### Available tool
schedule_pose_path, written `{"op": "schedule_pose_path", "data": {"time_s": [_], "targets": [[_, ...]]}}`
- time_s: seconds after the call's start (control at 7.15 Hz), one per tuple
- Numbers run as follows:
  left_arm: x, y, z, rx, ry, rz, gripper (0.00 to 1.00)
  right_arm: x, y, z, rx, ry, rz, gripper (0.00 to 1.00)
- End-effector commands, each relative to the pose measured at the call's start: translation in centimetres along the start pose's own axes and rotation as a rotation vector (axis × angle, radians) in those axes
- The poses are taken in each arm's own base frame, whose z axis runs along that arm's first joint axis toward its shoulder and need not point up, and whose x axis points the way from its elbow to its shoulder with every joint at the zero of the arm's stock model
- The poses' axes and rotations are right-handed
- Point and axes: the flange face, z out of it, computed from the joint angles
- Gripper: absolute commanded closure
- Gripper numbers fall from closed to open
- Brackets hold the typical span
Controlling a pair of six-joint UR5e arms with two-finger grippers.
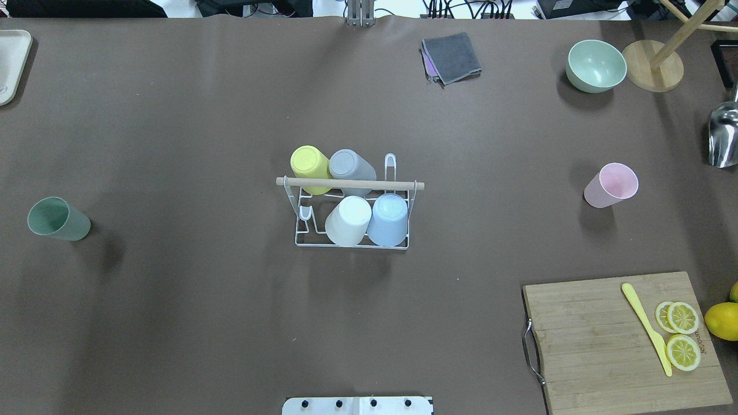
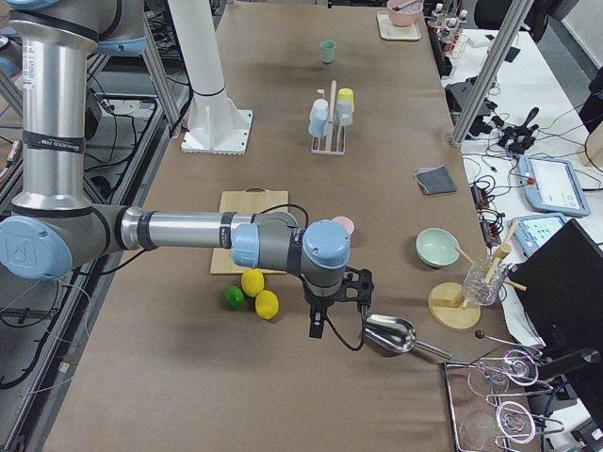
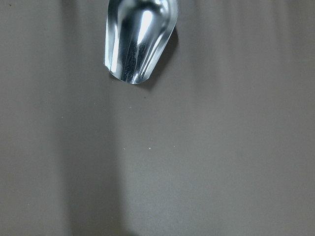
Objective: Place cup on cup holder
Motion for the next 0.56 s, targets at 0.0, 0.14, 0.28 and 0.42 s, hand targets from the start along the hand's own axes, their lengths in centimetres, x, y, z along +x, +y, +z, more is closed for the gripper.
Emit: {"op": "schedule_pose_path", "data": {"time_s": [0.0, 0.14, 0.28, 0.42], "targets": [[-0.2, 0.1, 0.0, 0.0, -0.001, -0.006, 0.03, 0.0, 0.1, 0.1, -0.002, -0.004, 0.003, 0.03], [-0.2, 0.1, 0.0, 0.0, -0.001, -0.008, 0.03, 0.2, 0.3, 0.5, -0.022, -0.008, 0.017, 0.01], [-0.3, 0.1, 0.1, -0.003, -0.003, -0.01, 0.03, -0.7, 0.1, 1.0, -0.044, -0.024, 0.012, 0.01], [-0.2, 0.1, 0.0, 0.0, -0.003, -0.008, 0.03, -2.3, -0.8, 1.5, -0.074, -0.026, -0.002, 0.01]]}}
